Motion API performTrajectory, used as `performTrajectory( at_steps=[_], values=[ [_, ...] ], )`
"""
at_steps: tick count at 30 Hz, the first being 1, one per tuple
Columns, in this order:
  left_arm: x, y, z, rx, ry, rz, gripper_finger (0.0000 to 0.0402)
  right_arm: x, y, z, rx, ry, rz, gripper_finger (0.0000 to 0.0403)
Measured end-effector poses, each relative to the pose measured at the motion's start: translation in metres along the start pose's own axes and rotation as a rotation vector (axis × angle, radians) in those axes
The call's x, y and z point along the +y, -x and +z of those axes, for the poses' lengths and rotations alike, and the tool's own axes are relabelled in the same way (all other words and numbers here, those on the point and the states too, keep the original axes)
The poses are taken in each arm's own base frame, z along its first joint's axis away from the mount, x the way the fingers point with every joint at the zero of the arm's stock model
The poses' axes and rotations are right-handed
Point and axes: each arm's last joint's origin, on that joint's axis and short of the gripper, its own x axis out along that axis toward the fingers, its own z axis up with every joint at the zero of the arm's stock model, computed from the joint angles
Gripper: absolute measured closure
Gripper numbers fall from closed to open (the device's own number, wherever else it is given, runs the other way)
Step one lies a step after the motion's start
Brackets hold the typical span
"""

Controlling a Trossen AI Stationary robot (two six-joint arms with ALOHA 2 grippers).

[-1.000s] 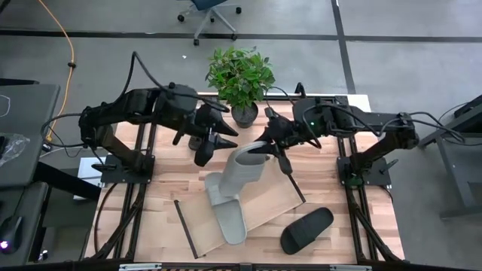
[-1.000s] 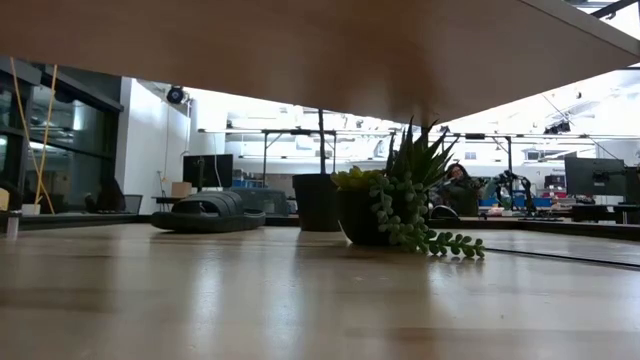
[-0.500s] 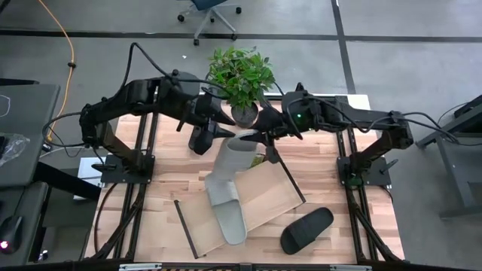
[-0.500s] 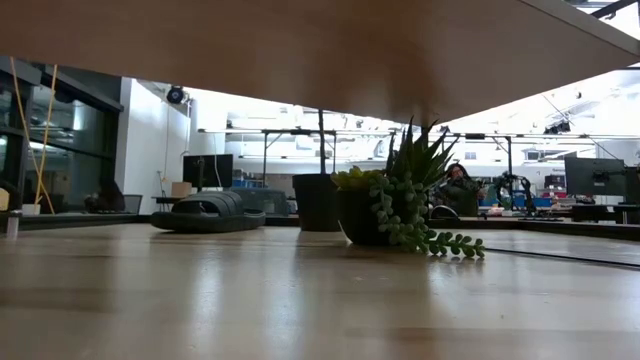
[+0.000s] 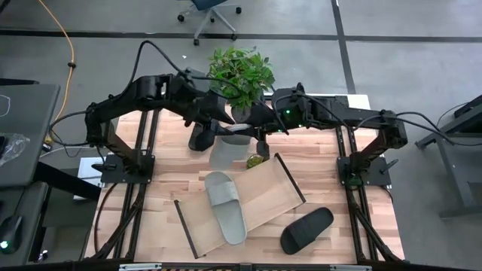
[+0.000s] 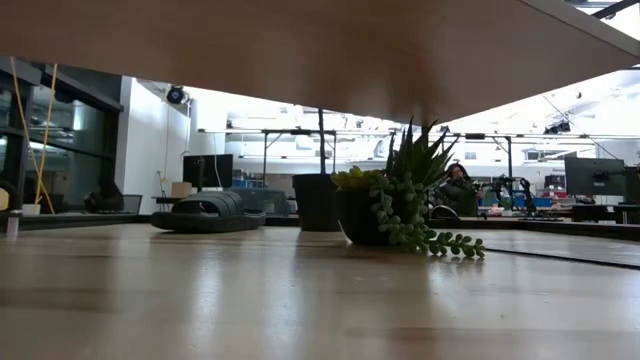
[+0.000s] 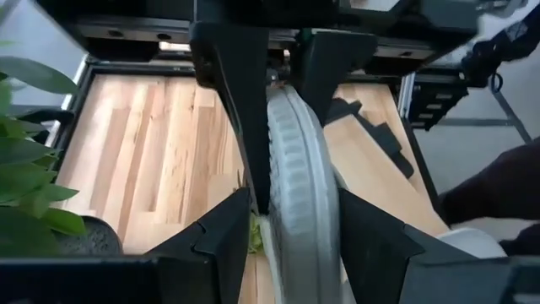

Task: Pick and place slides into the shelf
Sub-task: Put the gray slipper on the shelf

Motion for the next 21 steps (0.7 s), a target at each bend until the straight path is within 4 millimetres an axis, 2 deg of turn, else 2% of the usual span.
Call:
performTrajectory(
  at_steps=[8,15,18,21],
  values=[
    [0.009,-0.0024,-0.0045,0.047,0.027,-0.041,0.0245,-0.0003,-0.0048,-0.0021,0.01,0.009,0.0,0.0388],
    [0.0086,-0.0025,-0.0075,0.077,0.031,-0.05,0.0246,-0.0015,-0.0046,-0.0019,0.006,0.016,0.002,0.0388],
    [0.0086,-0.0024,-0.0085,0.088,0.033,-0.047,0.026,-0.0015,-0.0046,-0.0018,0.006,0.018,0.004,0.0388],
    [0.009,-0.0024,-0.0085,0.089,0.033,-0.031,0.0292,-0.0018,-0.0047,-0.0018,0.004,0.021,0.002,0.0382]
  ],
)
